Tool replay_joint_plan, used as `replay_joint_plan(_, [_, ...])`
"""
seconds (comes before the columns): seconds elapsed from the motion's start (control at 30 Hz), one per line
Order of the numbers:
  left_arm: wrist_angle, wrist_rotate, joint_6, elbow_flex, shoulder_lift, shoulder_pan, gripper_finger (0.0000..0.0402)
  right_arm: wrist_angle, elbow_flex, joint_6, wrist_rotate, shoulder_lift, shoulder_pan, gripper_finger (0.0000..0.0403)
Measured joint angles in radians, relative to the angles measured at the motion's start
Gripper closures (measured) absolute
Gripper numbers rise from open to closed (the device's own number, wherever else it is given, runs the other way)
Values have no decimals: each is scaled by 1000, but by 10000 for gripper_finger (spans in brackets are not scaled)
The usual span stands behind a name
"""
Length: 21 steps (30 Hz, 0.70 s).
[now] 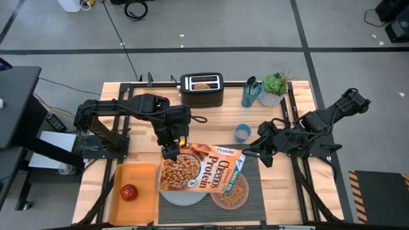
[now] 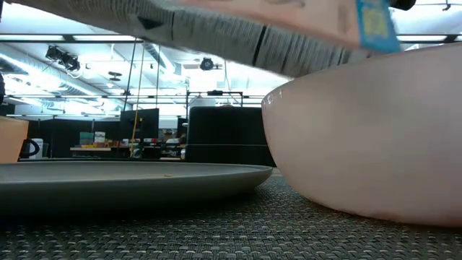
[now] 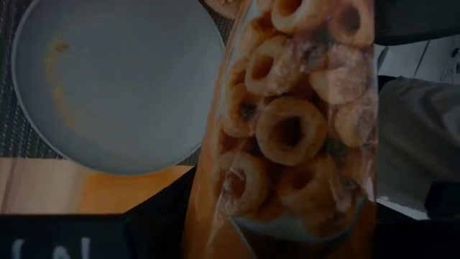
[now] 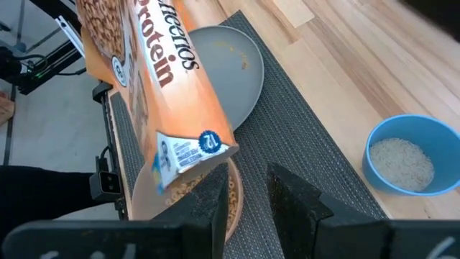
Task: Arrange a breakfast setting
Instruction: Pour the cereal into the orange bowl
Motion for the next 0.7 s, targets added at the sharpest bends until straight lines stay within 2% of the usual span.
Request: replay_joint_plan(0.7, [6, -10, 26, 0, 0, 1, 221, 0, 0, 3, 0, 0, 0, 299])
